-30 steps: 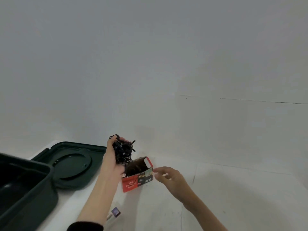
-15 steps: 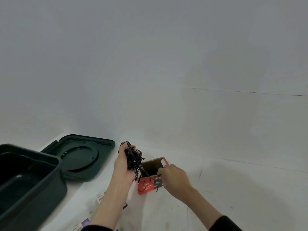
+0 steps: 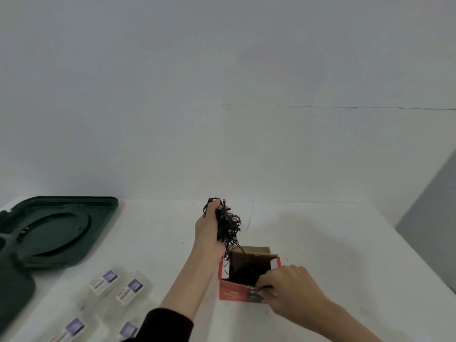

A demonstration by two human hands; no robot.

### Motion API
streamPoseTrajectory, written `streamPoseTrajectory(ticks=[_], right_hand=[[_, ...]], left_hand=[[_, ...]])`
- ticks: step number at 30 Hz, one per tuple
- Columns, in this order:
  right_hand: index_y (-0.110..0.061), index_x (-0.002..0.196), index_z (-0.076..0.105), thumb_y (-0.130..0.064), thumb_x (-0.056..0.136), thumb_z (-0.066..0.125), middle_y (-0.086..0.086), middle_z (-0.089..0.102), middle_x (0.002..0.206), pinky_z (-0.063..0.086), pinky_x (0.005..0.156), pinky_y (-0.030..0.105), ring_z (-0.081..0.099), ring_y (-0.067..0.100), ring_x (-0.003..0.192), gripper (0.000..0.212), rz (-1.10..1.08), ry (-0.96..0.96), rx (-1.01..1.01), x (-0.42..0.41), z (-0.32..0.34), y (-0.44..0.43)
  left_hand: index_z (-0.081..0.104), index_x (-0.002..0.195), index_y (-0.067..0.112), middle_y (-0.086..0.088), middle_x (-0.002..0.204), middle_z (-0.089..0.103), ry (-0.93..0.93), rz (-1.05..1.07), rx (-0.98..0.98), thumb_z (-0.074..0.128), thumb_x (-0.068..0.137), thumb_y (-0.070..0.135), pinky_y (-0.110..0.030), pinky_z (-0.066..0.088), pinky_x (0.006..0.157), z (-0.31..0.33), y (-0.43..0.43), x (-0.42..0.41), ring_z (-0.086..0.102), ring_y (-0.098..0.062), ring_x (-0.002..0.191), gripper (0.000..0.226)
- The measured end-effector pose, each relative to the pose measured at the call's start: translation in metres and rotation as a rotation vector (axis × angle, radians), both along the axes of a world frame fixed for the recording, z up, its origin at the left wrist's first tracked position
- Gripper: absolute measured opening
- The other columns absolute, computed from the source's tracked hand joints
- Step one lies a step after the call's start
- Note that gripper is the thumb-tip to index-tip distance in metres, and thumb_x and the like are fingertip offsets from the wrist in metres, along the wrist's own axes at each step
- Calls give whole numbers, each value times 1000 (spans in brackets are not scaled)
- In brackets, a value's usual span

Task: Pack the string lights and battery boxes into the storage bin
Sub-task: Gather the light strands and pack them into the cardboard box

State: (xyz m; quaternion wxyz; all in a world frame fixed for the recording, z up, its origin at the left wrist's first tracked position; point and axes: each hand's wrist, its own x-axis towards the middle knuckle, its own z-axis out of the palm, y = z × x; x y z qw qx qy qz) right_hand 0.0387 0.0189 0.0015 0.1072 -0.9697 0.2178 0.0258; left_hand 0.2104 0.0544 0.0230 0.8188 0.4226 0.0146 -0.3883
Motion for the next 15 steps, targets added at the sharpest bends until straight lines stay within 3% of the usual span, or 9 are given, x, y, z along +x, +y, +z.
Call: streamPoseTrajectory(ticks=[4, 6, 8, 10, 12, 15], right_hand=[[-32, 110, 65, -38, 88, 51, -13, 64, 94, 34, 65, 22, 58, 16, 97, 27, 60, 56, 122, -25, 12, 6], [-32, 103, 68, -41, 84, 57, -22, 62, 79, 34, 62, 16, 54, 4, 78, 24, 43, 37, 239, -30, 17, 3], [-30, 91, 73, -32, 82, 62, -27, 56, 59, 35, 58, 12, 52, 1, 64, 14, -49, -54, 387, -33, 18, -3], [-29, 79, 74, -19, 80, 63, -25, 57, 53, 38, 58, 13, 53, -1, 56, 15, -146, -146, 523, -35, 16, -7], [-29, 73, 71, -7, 78, 59, -16, 61, 52, 42, 57, 14, 53, 0, 50, 25, -242, -202, 633, -38, 14, -8], [-16, 68, 69, 4, 77, 54, -1, 64, 56, 46, 57, 16, 57, 8, 50, 27, -372, -274, 752, -43, 10, -9]], left_hand=[[54, 70, 8, -4, 58, 55, -56, -62, 89, 55, 91, 16, -19, 45, 43, -9, -3, -27, 51, -14, 39, 23], [55, 63, 10, -5, 58, 53, -125, -102, 124, 60, 88, 18, -23, 44, 48, -15, -2, -40, 50, -17, 46, 26], [56, 57, 14, -4, 60, 52, -284, -140, 183, 65, 79, 25, -31, 39, 57, -21, -1, -51, 46, -20, 55, 26], [54, 62, 10, -3, 60, 48, -586, -187, 248, 64, 83, 26, -31, 36, 59, -29, 4, -61, 42, -17, 58, 28], [49, 69, 8, 2, 61, 46, -950, -288, 293, 59, 90, 27, -22, 36, 56, -38, 11, -68, 41, -9, 56, 30], [41, 81, 16, 6, 77, 46, -1448, -586, 389, 49, 94, 39, -20, 37, 64, -43, 18, -71, 44, -6, 67, 28]])
